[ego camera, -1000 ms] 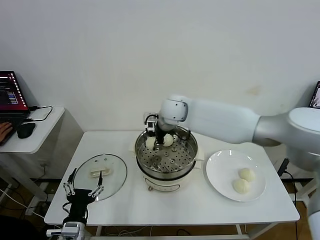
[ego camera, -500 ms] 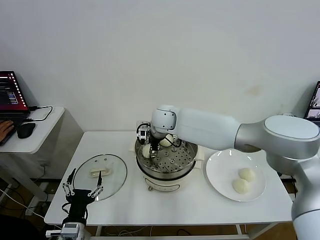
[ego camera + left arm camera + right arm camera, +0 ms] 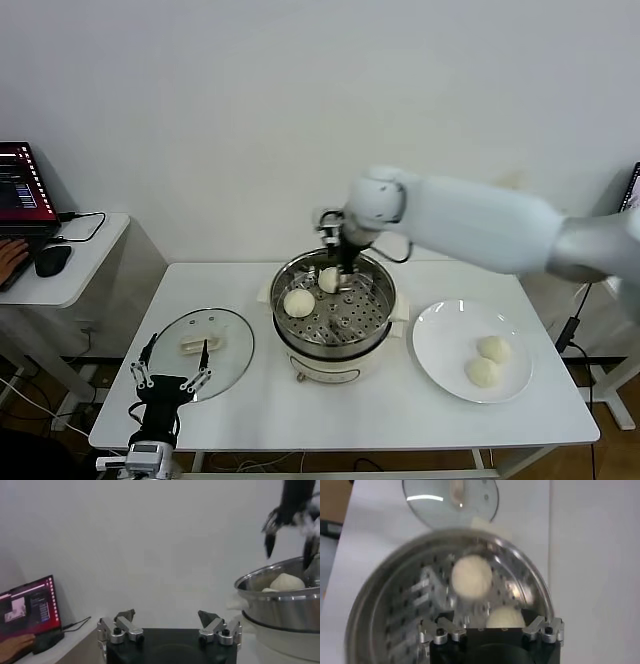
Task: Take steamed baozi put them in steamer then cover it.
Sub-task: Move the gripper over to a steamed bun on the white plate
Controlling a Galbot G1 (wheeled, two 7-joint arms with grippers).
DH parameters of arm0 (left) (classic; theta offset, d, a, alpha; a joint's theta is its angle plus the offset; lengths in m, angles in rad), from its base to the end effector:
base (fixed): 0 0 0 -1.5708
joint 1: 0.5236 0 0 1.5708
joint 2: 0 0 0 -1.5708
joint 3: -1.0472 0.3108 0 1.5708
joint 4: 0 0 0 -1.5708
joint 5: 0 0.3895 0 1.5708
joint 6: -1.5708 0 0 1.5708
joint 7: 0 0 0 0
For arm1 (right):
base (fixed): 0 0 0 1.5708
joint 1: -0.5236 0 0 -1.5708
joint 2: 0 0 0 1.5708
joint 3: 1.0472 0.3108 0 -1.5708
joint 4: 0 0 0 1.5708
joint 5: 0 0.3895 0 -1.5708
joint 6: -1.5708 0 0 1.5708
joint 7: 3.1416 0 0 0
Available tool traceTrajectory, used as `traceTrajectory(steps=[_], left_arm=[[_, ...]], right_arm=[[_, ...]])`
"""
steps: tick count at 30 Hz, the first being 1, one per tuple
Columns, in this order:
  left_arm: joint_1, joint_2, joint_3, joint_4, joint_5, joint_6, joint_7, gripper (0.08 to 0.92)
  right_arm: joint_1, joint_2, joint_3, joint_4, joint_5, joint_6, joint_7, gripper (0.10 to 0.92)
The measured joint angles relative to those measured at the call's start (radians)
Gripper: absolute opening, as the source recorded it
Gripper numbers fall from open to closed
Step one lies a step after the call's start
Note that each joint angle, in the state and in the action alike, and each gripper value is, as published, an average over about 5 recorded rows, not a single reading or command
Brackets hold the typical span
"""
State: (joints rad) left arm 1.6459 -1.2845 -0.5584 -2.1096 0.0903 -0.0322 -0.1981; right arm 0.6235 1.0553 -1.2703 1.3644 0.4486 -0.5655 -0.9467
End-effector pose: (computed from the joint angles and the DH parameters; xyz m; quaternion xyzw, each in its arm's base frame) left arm 0.2179 0.0425 -0.2735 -0.0312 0.9844 0.1729 0.0086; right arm 0.5289 0.1309 -0.0318 0.5150 -0.5730 0.5527 0.3179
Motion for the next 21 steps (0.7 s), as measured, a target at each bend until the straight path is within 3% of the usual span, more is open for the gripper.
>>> traceTrajectory(steps=[12,21], left_arm=[[0.011,0.008,0.008,-0.004,0.008,0.0,0.002,0.823],[0.02,-0.003,0.01,0.002,0.02,0.0,0.001,0.823]], right_arm=[[0.025,-0.397,-0.01,0.202,-0.186,0.169,-0.149,0.823],[-0.143,-0.601,0.089,0.253,-0.355,0.265,-0.171,0.823]])
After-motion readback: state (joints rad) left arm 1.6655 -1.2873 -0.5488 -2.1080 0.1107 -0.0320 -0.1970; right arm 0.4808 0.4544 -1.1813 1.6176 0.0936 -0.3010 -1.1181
